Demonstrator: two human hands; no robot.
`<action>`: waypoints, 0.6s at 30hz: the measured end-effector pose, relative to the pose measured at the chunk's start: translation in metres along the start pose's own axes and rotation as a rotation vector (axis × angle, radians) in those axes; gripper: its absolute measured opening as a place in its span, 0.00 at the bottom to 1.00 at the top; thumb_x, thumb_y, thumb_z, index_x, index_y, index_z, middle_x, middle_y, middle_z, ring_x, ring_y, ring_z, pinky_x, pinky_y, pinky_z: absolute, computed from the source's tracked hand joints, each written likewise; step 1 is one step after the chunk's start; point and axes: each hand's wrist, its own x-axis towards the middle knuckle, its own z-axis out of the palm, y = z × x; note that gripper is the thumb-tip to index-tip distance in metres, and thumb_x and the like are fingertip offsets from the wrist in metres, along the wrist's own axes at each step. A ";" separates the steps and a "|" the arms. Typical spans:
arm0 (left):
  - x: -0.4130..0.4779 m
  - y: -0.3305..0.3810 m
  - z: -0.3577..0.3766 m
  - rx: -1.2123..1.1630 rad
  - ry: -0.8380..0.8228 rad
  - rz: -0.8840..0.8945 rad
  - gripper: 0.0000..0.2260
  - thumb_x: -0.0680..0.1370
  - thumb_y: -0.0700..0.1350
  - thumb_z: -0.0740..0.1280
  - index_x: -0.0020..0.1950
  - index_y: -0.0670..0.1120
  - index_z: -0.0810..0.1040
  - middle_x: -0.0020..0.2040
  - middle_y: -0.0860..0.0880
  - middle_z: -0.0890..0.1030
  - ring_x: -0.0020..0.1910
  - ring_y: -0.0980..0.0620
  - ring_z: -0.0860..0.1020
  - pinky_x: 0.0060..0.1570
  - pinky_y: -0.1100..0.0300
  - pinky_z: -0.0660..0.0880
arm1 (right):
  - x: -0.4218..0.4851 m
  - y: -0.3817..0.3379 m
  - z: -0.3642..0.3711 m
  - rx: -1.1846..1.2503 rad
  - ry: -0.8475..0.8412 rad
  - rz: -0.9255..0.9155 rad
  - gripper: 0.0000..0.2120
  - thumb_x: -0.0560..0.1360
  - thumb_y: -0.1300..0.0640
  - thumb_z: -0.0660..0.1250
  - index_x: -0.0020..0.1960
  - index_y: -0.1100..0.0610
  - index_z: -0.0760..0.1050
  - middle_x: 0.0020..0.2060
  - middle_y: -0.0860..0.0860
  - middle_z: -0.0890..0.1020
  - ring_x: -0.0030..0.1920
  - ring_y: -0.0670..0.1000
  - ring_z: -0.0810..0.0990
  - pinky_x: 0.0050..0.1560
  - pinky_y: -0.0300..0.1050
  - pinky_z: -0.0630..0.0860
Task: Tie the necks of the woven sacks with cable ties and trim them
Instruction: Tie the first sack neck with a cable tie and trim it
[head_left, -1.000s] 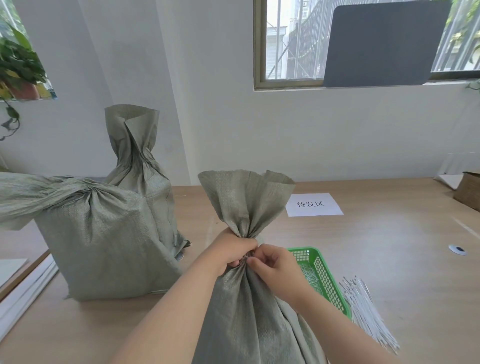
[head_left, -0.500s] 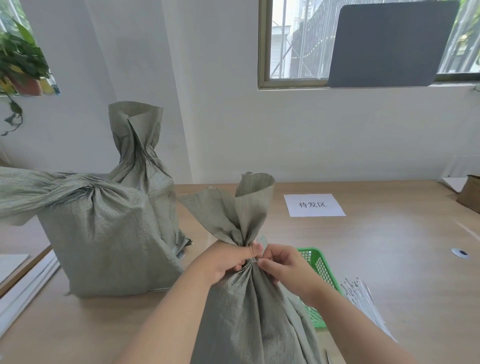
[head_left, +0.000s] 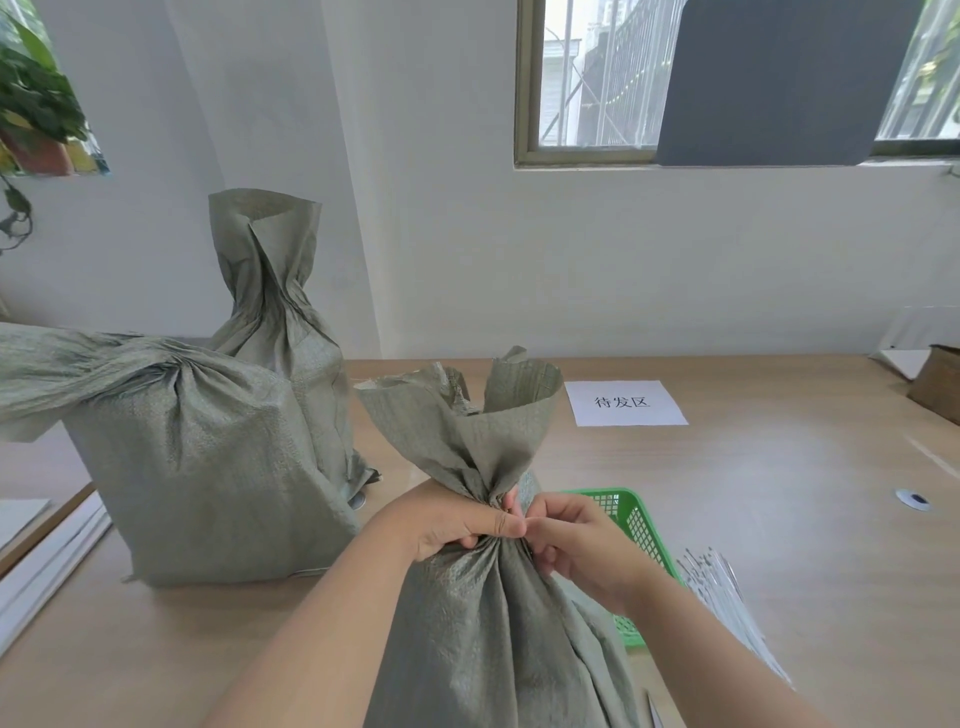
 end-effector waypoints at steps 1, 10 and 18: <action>0.000 -0.002 -0.001 0.003 0.015 -0.001 0.08 0.73 0.45 0.76 0.38 0.54 0.79 0.39 0.57 0.79 0.38 0.61 0.73 0.33 0.65 0.66 | 0.000 0.001 -0.001 0.040 0.001 0.006 0.06 0.69 0.65 0.69 0.35 0.61 0.75 0.28 0.55 0.72 0.28 0.49 0.68 0.31 0.40 0.68; 0.003 -0.014 0.003 -0.074 0.178 0.070 0.08 0.77 0.44 0.74 0.55 0.51 0.83 0.46 0.59 0.84 0.46 0.65 0.80 0.37 0.71 0.72 | -0.002 0.017 -0.007 0.380 0.035 -0.049 0.11 0.66 0.68 0.71 0.48 0.70 0.81 0.36 0.60 0.79 0.32 0.50 0.74 0.36 0.42 0.76; 0.003 -0.010 0.004 -0.145 0.172 -0.050 0.07 0.75 0.45 0.74 0.51 0.46 0.81 0.46 0.51 0.80 0.47 0.55 0.72 0.42 0.63 0.69 | -0.005 0.024 0.001 0.451 0.134 -0.091 0.08 0.72 0.70 0.66 0.45 0.65 0.84 0.38 0.60 0.82 0.34 0.50 0.78 0.38 0.39 0.80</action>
